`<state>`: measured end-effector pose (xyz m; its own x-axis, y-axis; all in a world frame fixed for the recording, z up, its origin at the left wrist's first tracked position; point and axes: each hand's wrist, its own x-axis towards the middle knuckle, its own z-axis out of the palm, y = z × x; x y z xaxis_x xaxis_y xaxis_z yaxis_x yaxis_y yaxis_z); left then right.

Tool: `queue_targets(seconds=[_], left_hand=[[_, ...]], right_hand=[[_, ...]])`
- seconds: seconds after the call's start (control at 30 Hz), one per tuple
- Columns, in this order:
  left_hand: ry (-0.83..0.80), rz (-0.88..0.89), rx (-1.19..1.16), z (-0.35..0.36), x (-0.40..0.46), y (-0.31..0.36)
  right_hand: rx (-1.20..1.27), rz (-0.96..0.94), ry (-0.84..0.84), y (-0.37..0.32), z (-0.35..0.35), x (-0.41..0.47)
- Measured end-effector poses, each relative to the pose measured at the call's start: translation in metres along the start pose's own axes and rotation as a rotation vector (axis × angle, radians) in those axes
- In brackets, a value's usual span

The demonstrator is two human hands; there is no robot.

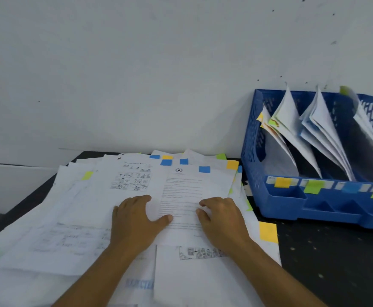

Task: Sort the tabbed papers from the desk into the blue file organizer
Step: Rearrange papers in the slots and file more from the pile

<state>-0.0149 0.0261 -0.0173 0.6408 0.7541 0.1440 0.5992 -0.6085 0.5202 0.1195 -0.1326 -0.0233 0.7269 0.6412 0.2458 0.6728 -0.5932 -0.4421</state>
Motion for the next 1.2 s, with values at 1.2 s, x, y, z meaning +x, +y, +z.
queue_targets(seconds=[1.2], left_hand=[[-0.054,0.278,-0.302,0.013,-0.054,0.043]], right_hand=[[1.082,0.629,-0.136,-0.011,-0.038,0.035]])
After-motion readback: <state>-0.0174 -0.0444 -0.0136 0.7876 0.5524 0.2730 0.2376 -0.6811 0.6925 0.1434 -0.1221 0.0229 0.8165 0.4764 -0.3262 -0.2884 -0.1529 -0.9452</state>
